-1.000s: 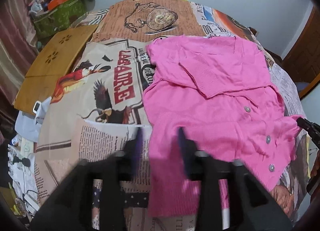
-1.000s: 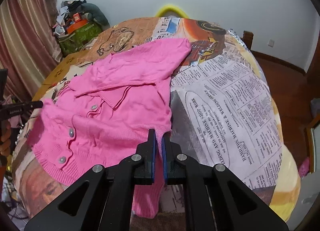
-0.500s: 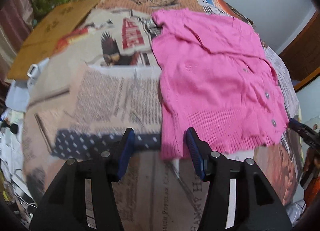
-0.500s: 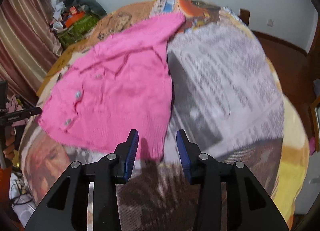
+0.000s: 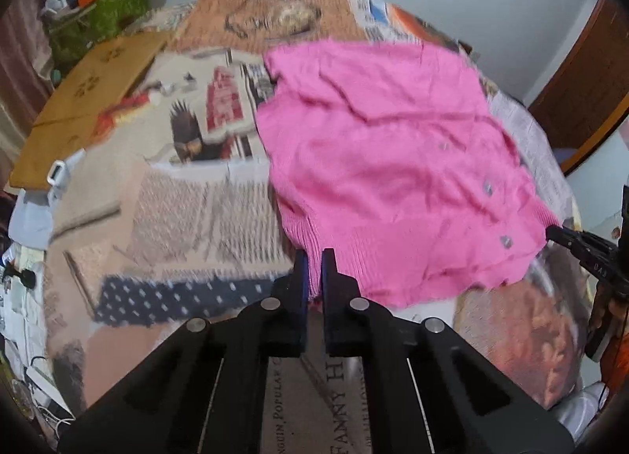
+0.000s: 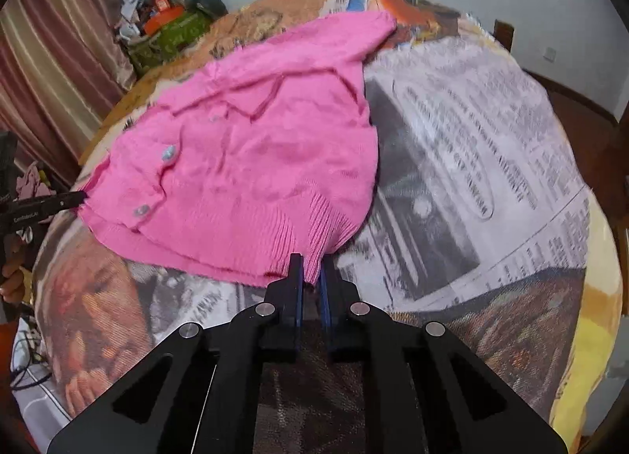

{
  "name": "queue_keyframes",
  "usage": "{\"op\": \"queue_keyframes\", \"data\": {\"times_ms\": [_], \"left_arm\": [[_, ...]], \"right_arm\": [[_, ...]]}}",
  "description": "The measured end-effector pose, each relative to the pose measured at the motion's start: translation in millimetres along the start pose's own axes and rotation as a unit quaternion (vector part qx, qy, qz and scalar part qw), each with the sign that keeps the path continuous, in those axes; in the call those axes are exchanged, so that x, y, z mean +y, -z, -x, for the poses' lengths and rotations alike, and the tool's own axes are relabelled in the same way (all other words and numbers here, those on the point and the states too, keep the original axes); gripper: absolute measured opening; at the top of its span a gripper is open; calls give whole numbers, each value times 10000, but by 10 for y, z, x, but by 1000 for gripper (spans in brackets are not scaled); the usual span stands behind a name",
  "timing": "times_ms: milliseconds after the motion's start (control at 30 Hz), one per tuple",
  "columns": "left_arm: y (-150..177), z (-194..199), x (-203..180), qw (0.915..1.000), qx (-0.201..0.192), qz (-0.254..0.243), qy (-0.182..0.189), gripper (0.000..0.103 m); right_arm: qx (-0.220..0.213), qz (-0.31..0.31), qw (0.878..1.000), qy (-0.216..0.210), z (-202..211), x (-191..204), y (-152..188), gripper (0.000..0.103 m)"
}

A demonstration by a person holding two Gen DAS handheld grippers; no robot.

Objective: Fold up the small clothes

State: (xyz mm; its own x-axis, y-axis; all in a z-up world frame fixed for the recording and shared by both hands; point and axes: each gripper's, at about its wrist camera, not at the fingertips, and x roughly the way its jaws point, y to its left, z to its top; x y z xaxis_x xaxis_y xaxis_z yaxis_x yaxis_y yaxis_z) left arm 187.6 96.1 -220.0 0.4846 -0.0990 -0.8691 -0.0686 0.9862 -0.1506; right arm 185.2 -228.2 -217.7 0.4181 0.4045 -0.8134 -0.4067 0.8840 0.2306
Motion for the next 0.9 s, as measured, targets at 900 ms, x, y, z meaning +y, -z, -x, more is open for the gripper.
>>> {"op": "queue_keyframes", "data": {"times_ms": [900], "left_arm": [[-2016, -120, -28, 9914, -1211, 41, -491, 5]], "right_arm": [[-1582, 436, 9860, 307, 214, -100, -1717, 6]]}}
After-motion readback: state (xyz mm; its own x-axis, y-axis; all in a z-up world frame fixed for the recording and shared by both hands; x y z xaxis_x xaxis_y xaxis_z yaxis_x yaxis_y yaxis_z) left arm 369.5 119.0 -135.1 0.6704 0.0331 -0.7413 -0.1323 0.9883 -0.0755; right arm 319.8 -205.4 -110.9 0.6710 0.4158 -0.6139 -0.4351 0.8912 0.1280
